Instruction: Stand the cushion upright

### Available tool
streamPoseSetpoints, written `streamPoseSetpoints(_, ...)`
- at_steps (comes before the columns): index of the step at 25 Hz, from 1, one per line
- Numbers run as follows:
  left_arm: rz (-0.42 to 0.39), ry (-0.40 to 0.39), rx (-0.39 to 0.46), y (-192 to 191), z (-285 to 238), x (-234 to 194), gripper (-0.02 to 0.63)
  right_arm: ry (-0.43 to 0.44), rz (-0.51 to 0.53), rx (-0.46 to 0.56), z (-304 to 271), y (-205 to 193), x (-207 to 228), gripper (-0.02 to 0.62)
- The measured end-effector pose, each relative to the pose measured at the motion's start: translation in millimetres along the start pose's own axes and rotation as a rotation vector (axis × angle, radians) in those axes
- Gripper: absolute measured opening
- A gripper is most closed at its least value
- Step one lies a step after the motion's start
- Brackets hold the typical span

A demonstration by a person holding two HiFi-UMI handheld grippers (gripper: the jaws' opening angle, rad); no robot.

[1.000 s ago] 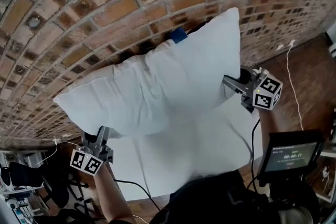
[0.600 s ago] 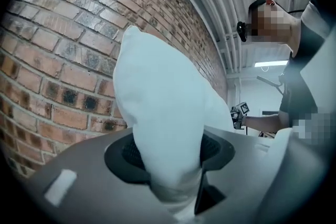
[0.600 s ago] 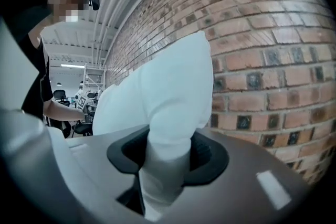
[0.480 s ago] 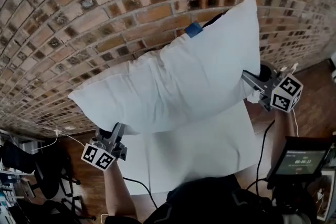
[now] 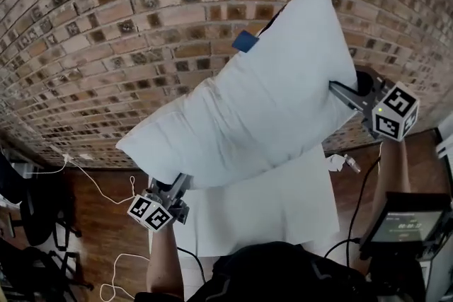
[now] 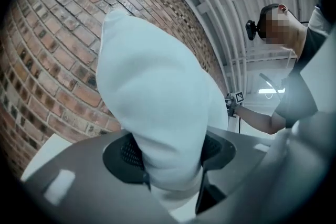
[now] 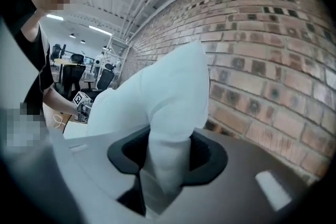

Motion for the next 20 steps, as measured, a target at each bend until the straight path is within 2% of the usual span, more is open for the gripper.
streamPoseSetpoints(3,0.054,0.025,0.023,-11.0,16.0,-4.2,0.236,0.026,0.083,-0.020,-19.1,31.9,-13.5,0.165)
streamPoseSetpoints(6,0.095,0.047,0.011,-24.8,23.8,-11.6,0.238,0.053,0.141,-0.032,-39.9,58.0,-24.6,0.164)
streamPoseSetpoints(15,0.298,0.068,-0.034,-92.2,12.0,-24.3,0.241,0.092,0.328,-0.173,-112.3,100.9,-51.4,0.164)
streamPoseSetpoints(20,0.401,0.045,0.035,-114.7,11.1,-38.8,0.247,0.139,0.447,-0.213,-155.5,131.2,-77.0,0.161)
Point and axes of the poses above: the fingertips, and each gripper's own axes: z backward along the fingers, x to its right, y out of its top, the point moved 2 cm from there along z, backward along the fingers, and after that the axes turned 2 degrees about -z, right-handed, at the moved point
